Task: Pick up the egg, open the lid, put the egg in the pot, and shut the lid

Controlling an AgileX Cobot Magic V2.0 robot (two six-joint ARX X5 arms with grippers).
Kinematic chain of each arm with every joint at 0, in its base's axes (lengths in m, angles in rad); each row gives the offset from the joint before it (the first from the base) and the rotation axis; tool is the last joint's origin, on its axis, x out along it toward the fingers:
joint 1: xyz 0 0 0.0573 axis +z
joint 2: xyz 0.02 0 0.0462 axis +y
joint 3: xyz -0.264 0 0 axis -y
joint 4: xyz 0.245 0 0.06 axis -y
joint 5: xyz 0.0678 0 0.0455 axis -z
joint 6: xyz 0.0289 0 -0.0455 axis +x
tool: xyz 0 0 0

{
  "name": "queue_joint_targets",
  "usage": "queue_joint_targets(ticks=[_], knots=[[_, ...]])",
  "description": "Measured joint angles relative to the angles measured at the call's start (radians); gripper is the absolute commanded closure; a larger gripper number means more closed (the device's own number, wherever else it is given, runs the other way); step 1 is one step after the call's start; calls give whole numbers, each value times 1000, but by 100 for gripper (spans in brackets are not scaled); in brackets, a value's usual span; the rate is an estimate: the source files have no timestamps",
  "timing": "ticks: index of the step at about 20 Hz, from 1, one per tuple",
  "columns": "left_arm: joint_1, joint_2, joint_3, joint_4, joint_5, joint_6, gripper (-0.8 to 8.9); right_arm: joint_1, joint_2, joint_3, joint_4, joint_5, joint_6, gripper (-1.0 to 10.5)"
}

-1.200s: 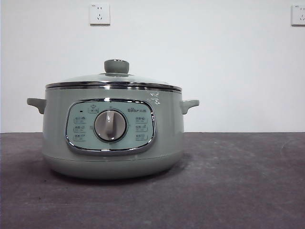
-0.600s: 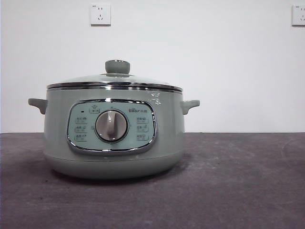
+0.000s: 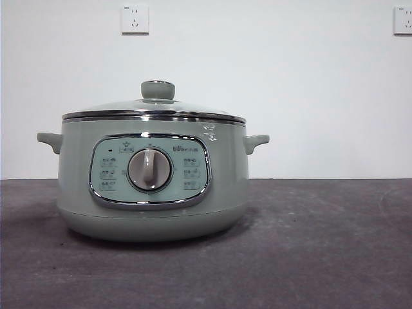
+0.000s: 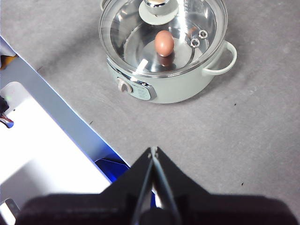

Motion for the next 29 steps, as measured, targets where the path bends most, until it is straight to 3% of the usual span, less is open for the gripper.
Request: queue_joint_targets(ticks=[6,13,24,29], knots=[[25,-256,-469,115,-61,-3,817,0,0,0,0,0,0,946],[34,-429,-769,122,-121,-32,817,0,0,0,0,0,0,946],[34,-588,-878,14,-118,-39,817,0,0,0,0,0,0,946],[34,-595,-878,15,-114,-84,816,0,0,0,0,0,0,946]])
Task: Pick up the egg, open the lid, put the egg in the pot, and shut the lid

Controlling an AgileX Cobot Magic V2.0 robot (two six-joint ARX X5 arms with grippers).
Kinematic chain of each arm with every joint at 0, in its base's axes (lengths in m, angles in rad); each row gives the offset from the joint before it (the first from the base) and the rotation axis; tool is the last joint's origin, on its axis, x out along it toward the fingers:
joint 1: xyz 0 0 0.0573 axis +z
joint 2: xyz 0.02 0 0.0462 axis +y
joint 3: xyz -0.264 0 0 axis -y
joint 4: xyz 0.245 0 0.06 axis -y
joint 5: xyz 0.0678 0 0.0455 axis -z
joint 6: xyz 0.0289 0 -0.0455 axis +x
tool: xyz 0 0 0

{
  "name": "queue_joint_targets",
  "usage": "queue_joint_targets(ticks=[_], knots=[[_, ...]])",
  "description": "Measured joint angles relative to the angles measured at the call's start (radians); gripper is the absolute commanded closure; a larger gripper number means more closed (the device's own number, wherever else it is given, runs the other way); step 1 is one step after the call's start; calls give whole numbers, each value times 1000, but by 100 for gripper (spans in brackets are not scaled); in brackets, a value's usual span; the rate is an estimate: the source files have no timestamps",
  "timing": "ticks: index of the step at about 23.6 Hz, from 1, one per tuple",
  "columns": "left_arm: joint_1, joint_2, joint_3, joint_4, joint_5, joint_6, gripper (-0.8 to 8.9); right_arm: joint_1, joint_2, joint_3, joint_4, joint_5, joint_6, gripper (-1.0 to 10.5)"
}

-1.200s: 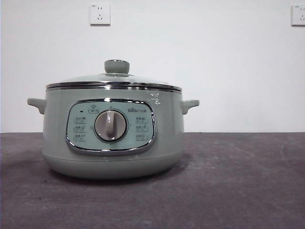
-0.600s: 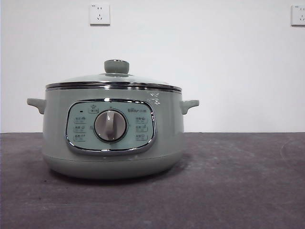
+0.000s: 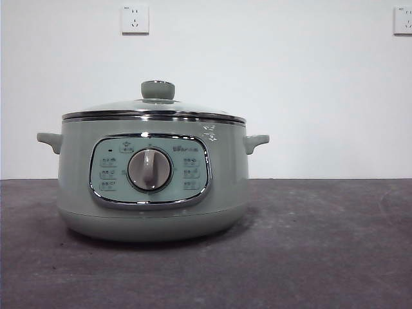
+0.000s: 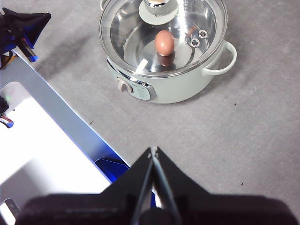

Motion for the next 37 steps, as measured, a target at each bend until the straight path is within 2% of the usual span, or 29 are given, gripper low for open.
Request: queue_joint_targets(ticks=[16,18,20,23,27,32,37], knots=[[0,0,0,0,0,-8,816,-3,-2,0,0,3,-3,946],[0,0,0,0,0,-8,817,-48,-26,-2,13,10,-48,946],[0,0,0,0,0,-8,816,-137,-93,-28,130,-25,-87,946],[0,0,0,0,0,-8,816,-322,-234,-167,340,-183,-94,946],[0,0,0,0,0,-8,816,-489,-445,-516,691,-210,-93,946],[0,0,0,0,0,-8,816,-544,-620,-842,972,-206,-71,946],[0,0,0,0,0,-8,816,-552,-763,-1106,1117,-153,-51,946]])
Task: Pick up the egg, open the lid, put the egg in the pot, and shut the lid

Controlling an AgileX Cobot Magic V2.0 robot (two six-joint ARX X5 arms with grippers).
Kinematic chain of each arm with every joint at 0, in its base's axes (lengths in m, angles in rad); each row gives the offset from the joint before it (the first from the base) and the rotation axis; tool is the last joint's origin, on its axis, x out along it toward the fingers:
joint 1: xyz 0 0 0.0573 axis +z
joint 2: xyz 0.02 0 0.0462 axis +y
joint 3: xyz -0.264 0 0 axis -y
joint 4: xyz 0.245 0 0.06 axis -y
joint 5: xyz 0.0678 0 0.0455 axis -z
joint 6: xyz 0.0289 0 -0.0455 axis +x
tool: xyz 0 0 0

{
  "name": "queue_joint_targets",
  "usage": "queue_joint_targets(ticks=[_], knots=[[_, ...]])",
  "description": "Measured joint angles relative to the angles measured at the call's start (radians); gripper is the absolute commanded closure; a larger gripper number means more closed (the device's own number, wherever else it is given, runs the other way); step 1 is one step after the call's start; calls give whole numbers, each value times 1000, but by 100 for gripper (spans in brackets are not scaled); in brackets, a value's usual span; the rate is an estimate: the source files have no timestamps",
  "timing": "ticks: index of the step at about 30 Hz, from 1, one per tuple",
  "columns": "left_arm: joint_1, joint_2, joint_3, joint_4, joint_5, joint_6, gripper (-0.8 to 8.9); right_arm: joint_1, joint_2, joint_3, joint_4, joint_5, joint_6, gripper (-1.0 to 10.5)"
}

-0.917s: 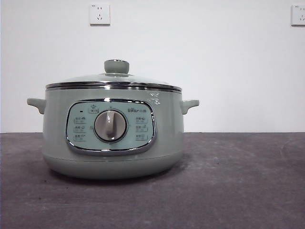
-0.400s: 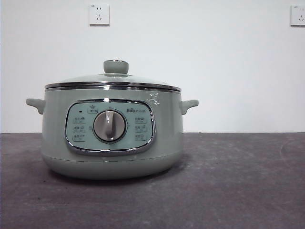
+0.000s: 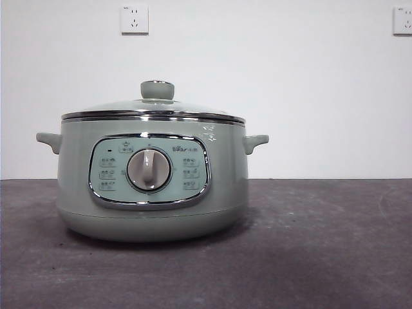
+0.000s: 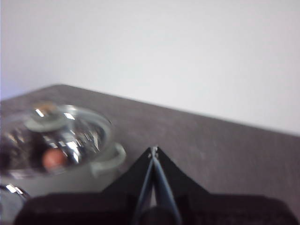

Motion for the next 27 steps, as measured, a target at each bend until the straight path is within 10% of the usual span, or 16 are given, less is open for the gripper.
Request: queue_joint_targets(ticks=[13,27], knots=[[0,0,0,0,0,0,816,-3,-256,-441,89,77,100,946],[0,0,0,0,0,0,816,-3,-275,-461,79,81,146,946]])
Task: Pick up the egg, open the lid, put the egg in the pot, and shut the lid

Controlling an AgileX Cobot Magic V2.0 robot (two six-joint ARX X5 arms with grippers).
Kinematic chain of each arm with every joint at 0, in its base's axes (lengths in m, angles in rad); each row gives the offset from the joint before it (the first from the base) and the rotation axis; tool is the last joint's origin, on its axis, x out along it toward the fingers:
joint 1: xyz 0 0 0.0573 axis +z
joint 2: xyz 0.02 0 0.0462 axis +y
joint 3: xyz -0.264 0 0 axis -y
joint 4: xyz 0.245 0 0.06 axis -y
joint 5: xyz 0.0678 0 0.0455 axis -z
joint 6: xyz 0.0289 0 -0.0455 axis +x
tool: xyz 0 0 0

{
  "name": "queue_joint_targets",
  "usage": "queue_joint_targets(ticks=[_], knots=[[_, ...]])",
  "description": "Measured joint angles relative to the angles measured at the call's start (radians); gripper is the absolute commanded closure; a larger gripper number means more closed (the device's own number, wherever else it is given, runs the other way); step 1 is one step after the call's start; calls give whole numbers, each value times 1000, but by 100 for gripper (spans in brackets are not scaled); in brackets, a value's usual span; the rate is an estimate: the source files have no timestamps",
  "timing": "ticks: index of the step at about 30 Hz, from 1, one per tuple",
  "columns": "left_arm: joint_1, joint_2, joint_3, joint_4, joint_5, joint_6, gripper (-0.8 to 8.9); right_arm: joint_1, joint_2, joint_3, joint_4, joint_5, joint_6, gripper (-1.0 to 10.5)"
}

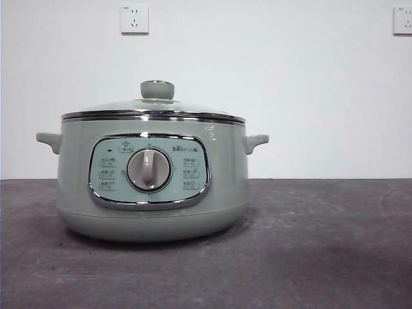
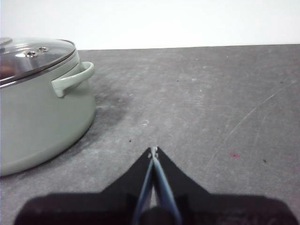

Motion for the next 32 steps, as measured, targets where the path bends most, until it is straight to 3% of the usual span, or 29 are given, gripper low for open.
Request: queue_joint_targets(ticks=[32], knots=[[0,0,0,0,0,0,816,0,0,0,0,0,11,946]])
